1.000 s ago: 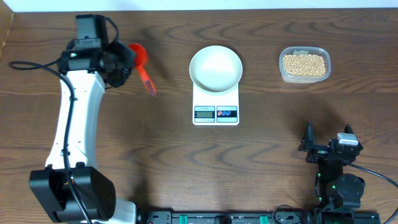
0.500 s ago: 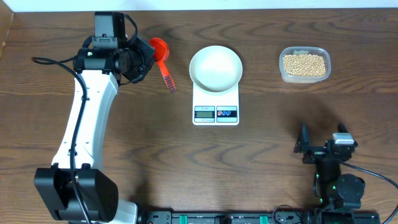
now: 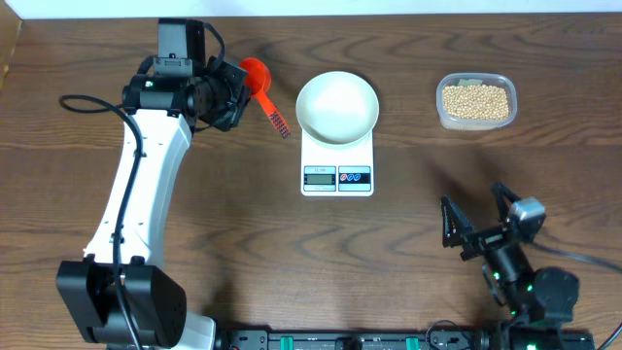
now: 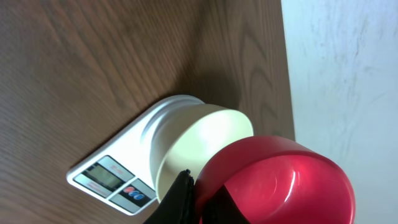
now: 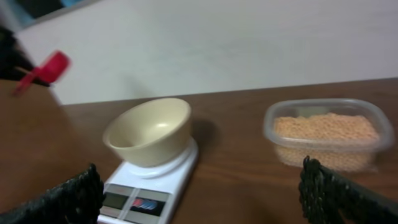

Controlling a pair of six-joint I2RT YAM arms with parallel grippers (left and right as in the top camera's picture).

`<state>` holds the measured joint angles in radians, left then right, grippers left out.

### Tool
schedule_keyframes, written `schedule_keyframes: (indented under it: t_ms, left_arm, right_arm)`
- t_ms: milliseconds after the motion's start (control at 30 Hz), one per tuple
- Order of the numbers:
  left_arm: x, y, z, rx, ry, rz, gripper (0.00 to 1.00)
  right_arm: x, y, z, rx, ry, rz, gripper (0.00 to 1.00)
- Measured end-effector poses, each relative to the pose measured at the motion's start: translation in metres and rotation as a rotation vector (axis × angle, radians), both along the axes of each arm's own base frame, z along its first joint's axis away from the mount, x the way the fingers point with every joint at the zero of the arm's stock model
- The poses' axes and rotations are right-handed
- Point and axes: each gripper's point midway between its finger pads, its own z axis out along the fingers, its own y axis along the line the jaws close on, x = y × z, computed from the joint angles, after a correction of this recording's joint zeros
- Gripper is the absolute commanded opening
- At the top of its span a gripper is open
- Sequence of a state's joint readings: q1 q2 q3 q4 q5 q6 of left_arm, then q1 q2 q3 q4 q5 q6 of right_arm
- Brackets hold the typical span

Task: Scoop item into bowl and weigh 50g on scale
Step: 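Bring the right gripper to the scoop handle held by the left gripper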

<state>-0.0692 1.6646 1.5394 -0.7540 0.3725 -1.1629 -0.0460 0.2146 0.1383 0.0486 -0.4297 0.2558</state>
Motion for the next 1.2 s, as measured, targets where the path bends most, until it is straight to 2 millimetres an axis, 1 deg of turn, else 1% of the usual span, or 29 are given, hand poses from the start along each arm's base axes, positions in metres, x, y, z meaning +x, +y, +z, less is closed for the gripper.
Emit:
schedule_keyframes:
  t_ms: [33,67,100,167,300,333,433,500,633,667,733,800,867,967,1000,1067,1167,1200]
  left_arm:
    - [0.0,0.0,0.0,-0.008,0.004,0.013,0.07]
    - [0.0,0.0,0.0,-0.013,0.01,0.02,0.08]
    - [0.0,0.0,0.0,-0.026,0.016,0.038,0.07]
    - [0.0,0.0,0.0,-0.043,0.029,0.063,0.07]
    - [-0.001,-0.005,0.0,-0.071,0.048,0.096,0.07]
    - [-0.001,-0.006,0.0,-0.077,0.052,0.1,0.07]
    - [-0.004,-0.017,0.0,-0.113,0.079,0.132,0.07]
    - [-0.005,-0.024,0.0,-0.132,0.093,0.145,0.07]
    - [-0.01,-0.041,0.0,-0.174,0.128,0.173,0.07]
    - [-0.012,-0.047,0.0,-0.187,0.139,0.18,0.07]
    - [-0.014,-0.053,0.0,-0.202,0.152,0.186,0.07]
    - [-0.016,-0.06,0.0,-0.214,0.165,0.191,0.08]
    - [-0.018,-0.066,0.0,-0.219,0.171,0.186,0.07]
    - [-0.021,-0.074,0.0,-0.223,0.178,0.179,0.08]
    - [-0.022,-0.076,0.0,-0.223,0.179,0.178,0.07]
    - [-0.023,-0.08,0.0,-0.222,0.182,0.175,0.07]
    - [-0.026,-0.087,0.0,-0.228,0.191,0.177,0.07]
    - [-0.027,-0.089,0.0,-0.229,0.194,0.176,0.07]
  right_arm:
    - [0.002,0.004,0.012,0.003,0.003,0.025,0.99]
    - [0.003,0.006,0.018,0.005,0.007,0.038,0.99]
    - [0.007,0.011,0.032,0.007,0.015,0.072,0.99]
    - [0.013,0.02,0.049,0.013,0.03,0.133,0.99]
    - [0.034,0.033,0.066,0.056,0.108,0.235,0.99]
    - [0.037,0.036,0.068,0.066,0.123,0.253,0.99]
    - [0.057,0.049,0.073,0.122,0.208,0.335,0.99]
    - [0.063,0.057,0.076,0.141,0.231,0.372,0.99]
    - [0.077,0.093,0.089,0.171,0.22,0.491,0.99]
    - [0.08,0.105,0.09,0.179,0.21,0.53,0.99]
    - [0.081,0.117,0.088,0.187,0.211,0.566,0.99]
    - [0.082,0.13,0.08,0.195,0.237,0.602,0.99]
    - [0.082,0.136,0.072,0.205,0.271,0.616,0.99]
    - [0.084,0.141,0.067,0.229,0.296,0.627,0.99]
    - [0.085,0.142,0.067,0.238,0.303,0.628,0.97]
    - [0.086,0.143,0.067,0.26,0.316,0.628,0.88]
    - [0.084,0.147,0.069,0.274,0.322,0.635,0.6]
    - [0.083,0.15,0.069,0.278,0.325,0.639,0.54]
